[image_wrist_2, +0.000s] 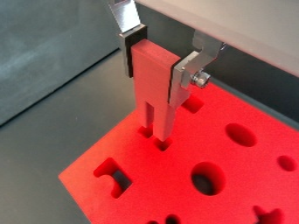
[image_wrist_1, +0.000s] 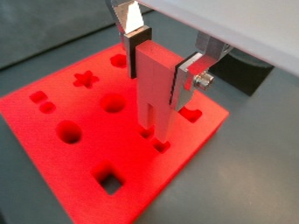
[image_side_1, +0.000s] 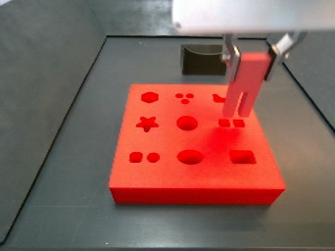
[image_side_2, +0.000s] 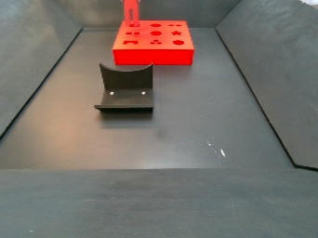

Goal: Insert the double-square object.

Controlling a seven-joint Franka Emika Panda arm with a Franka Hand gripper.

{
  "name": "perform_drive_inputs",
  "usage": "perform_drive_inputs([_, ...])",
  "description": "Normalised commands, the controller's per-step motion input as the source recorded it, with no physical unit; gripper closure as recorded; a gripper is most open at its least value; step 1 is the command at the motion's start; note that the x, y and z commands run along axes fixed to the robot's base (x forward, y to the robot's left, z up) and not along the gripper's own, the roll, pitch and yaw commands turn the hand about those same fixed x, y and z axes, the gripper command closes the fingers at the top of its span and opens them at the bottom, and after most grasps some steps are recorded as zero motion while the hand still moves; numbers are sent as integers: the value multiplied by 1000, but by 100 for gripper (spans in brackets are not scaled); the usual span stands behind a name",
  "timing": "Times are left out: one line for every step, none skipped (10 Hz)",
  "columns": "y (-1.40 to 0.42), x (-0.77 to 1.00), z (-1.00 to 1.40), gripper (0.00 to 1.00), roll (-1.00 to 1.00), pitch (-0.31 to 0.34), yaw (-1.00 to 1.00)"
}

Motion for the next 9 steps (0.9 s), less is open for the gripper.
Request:
perform_drive_inputs([51, 151, -246, 100, 0, 39, 0])
perform_drive_inputs([0, 6, -100, 100, 0, 41, 0])
perform_drive_inputs([0, 0, -34, 100, 0, 27, 0])
perform_drive_inputs([0, 86, -77, 100, 0, 20, 0])
perform_drive_inputs([-14, 40, -134, 100, 0, 19, 0])
perform_drive_inputs([-6, 0, -157, 100, 0, 11, 0])
perform_drive_inputs([-29, 0, -180, 100, 0, 16, 0])
perform_drive_inputs([-63, 60, -174, 100, 0, 0, 0])
perform_drive_inputs([-103, 9, -166, 100, 0, 1, 0])
